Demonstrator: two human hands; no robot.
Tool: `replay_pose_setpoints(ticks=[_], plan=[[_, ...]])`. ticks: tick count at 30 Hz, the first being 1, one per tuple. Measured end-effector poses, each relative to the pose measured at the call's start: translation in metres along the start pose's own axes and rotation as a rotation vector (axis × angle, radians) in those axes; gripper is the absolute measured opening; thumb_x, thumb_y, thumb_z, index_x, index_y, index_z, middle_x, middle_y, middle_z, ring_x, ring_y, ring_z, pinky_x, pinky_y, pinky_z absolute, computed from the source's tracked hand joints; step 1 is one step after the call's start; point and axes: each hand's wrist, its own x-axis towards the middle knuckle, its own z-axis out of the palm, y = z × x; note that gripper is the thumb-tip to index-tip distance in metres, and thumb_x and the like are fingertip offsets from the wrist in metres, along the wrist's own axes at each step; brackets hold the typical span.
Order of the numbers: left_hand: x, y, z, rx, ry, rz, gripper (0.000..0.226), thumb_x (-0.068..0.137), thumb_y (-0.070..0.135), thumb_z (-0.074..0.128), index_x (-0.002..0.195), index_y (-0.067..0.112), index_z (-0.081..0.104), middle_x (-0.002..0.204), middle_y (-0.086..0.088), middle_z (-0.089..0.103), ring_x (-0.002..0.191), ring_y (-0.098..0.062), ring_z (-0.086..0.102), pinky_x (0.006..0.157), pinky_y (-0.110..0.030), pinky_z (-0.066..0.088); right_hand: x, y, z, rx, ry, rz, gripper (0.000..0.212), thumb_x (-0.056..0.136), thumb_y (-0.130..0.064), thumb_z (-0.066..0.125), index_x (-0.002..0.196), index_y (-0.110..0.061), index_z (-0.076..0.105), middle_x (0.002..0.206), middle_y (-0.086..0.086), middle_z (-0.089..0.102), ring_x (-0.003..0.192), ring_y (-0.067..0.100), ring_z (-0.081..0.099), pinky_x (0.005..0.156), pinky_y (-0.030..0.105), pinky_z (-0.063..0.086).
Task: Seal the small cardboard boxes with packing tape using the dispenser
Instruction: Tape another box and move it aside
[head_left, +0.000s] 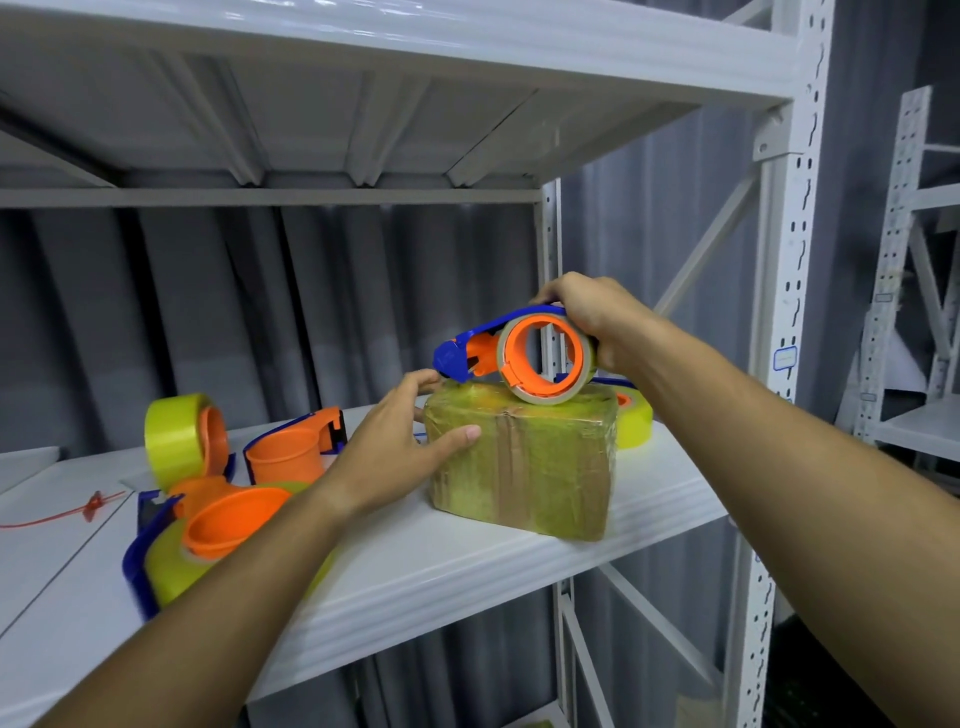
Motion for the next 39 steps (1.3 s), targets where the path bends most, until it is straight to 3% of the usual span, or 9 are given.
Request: replay_pose_setpoints(ticks=[7,11,13,19,26,31,34,36,39], plan=[[0.006,0.000,-0.007,-0.023,-0.050,0.009,0.058,0.072,0.067,0.070,0.124,0.050,0.050,0.121,0.027,0.053,0.108,0.011,0.053,0.088,-0.028,0.055,0.002,-0.002,0.002,-0.040,-0.007,-0.010,0.015,0.082,-0.025,0.064,0.082,-0.012,0.071,0.077,0.006,0.073,0.067,0.020,0.068,0.074,0.038,0.061],[0.007,-0.002,-0.008,-0.005,-0.050,0.018,0.053,0.074,0.064,0.072,0.121,0.042,0.059,0.114,0.025,0.055,0.105,0.007,0.056,0.084,-0.023,0.052,0.003,-0.003,0.002,-0.048,-0.015,-0.009,0.014,0.083,-0.025,0.064,0.082,-0.013,0.071,0.077,0.006,0.073,0.067,0.020,0.069,0.073,0.037,0.061],[0.008,-0.004,-0.010,0.048,-0.045,0.026,0.053,0.074,0.067,0.070,0.120,0.041,0.060,0.113,0.025,0.056,0.105,0.005,0.055,0.082,-0.018,0.045,0.004,-0.003,0.001,-0.049,-0.025,-0.006,0.014,0.083,-0.025,0.065,0.082,-0.013,0.072,0.074,0.005,0.073,0.066,0.020,0.068,0.072,0.037,0.061],[0.013,-0.011,-0.017,0.371,-0.077,0.133,0.063,0.079,0.086,0.048,0.123,0.042,0.057,0.122,0.029,0.051,0.118,0.003,0.038,0.095,-0.024,0.038,0.006,-0.007,0.000,-0.087,-0.064,-0.009,0.016,0.083,-0.029,0.068,0.088,-0.014,0.074,0.079,0.005,0.075,0.067,0.021,0.071,0.073,0.037,0.061],[0.021,-0.011,-0.018,0.389,-0.081,0.169,0.052,0.077,0.087,0.052,0.102,0.042,0.059,0.117,0.031,0.053,0.112,0.007,0.043,0.086,-0.010,0.034,0.010,-0.014,-0.008,-0.195,-0.087,-0.028,0.019,0.082,-0.034,0.071,0.086,-0.016,0.073,0.075,0.003,0.077,0.062,0.019,0.073,0.066,0.032,0.062],[0.023,-0.009,-0.014,0.404,-0.069,0.183,0.054,0.075,0.089,0.050,0.098,0.041,0.058,0.115,0.029,0.056,0.109,0.011,0.043,0.083,-0.008,0.034,0.011,-0.015,-0.020,-0.232,-0.143,-0.009,0.019,0.084,-0.035,0.072,0.083,-0.017,0.073,0.078,0.004,0.078,0.060,0.019,0.073,0.063,0.030,0.062],[0.026,-0.008,-0.014,0.395,-0.091,0.178,0.062,0.072,0.091,0.049,0.101,0.038,0.061,0.125,0.024,0.057,0.124,0.003,0.042,0.100,-0.021,0.040,0.012,-0.014,-0.023,-0.252,-0.168,-0.009,0.019,0.085,-0.036,0.071,0.084,-0.017,0.073,0.076,0.003,0.078,0.061,0.018,0.073,0.067,0.031,0.062],[0.027,-0.007,-0.014,0.387,-0.114,0.160,0.065,0.071,0.091,0.050,0.102,0.036,0.063,0.131,0.023,0.057,0.138,-0.003,0.037,0.110,-0.032,0.037,0.012,-0.014,-0.026,-0.248,-0.181,-0.002,0.018,0.086,-0.035,0.070,0.084,-0.018,0.073,0.073,0.003,0.077,0.058,0.017,0.072,0.058,0.028,0.061],[0.028,-0.003,-0.013,0.384,-0.130,0.157,0.065,0.070,0.091,0.050,0.102,0.036,0.063,0.135,0.022,0.056,0.142,-0.004,0.033,0.115,-0.037,0.035,0.012,-0.012,-0.030,-0.240,-0.199,0.003,0.017,0.089,-0.033,0.069,0.083,-0.017,0.072,0.071,0.003,0.076,0.053,0.015,0.071,0.046,0.024,0.055]])
